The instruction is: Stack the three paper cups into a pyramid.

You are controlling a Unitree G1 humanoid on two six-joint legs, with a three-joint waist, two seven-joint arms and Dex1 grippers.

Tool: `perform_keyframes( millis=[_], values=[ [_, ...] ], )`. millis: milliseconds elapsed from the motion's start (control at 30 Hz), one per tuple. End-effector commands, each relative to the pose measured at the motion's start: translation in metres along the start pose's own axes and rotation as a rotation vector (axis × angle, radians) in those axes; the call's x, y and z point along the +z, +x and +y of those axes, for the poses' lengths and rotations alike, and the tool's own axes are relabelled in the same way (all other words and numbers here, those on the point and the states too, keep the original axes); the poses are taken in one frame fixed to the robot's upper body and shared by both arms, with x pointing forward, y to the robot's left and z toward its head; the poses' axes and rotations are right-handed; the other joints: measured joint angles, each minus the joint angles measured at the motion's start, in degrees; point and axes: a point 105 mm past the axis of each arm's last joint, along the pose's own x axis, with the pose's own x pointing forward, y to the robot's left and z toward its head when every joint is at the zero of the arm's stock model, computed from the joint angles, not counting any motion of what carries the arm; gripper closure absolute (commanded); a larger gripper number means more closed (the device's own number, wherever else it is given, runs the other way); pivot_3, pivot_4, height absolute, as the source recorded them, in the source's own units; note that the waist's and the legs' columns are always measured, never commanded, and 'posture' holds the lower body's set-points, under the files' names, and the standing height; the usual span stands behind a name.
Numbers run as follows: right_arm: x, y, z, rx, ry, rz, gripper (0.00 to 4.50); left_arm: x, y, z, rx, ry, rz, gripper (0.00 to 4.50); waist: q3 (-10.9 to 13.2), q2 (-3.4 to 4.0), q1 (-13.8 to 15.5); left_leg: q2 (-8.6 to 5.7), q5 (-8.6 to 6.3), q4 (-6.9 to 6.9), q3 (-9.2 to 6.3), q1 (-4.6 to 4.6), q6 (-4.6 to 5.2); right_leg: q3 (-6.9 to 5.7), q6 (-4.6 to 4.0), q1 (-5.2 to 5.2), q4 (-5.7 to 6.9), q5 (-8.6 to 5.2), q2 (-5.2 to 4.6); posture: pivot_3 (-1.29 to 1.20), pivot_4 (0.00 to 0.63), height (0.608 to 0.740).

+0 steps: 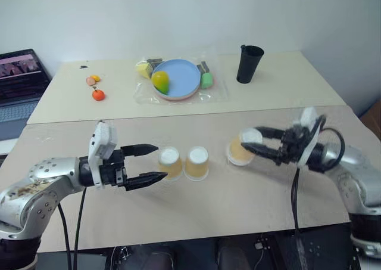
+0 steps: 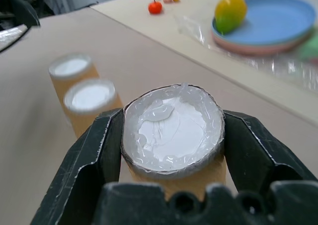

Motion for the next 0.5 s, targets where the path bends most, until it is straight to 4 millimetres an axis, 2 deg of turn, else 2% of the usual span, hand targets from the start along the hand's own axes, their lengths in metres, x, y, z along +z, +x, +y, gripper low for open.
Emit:
perform_keyframes(
  millis=[33, 233, 400, 500],
  values=[
    [0.032, 0.006, 0.005, 0.12, -0.036, -0.037, 1.79, 0.005, -0.005, 0.001, 0.025, 0.049, -0.004, 0.0, 0.0, 0.0, 0.1, 0.0, 0.0, -0.01, 0.0, 0.0, 0.0, 0.0, 0.0, 0.0, -0.02, 0.0, 0.0, 0.0, 0.15, 0.735],
    [0.061, 0.015, 0.013, 0.289, -0.047, -0.035, 1.79, -0.002, -0.014, 0.003, 0.082, 0.049, 0.011, 0.0, 0.0, 0.0, 0.2, 0.0, -0.03, 0.01, -0.01, -0.27, 0.05, -0.01, 0.0, -0.21, -0.08, 0.0, 0.0, 0.0, 0.15, 0.735],
    [0.059, 0.031, 0.021, 0.38, -0.061, -0.013, 1.79, -0.006, -0.017, 0.002, 0.112, 0.036, 0.004, 0.0, 0.0, 0.0, 0.2, 0.02, 0.07, 0.07, -0.01, -0.84, -0.14, 0.0, -0.08, -0.85, 0.05, 0.06, 0.0, 0.0, 0.15, 0.735],
    [0.058, 0.039, 0.028, 0.428, -0.061, -0.019, 1.79, -0.006, -0.017, 0.0, 0.116, 0.037, -0.002, 0.0, 0.0, 0.0, 0.1, 0.02, 0.14, 0.07, 0.0, -0.84, -0.26, -0.01, -0.1, -0.87, 0.06, 0.07, -0.01, 0.0, 0.15, 0.735]
  ],
)
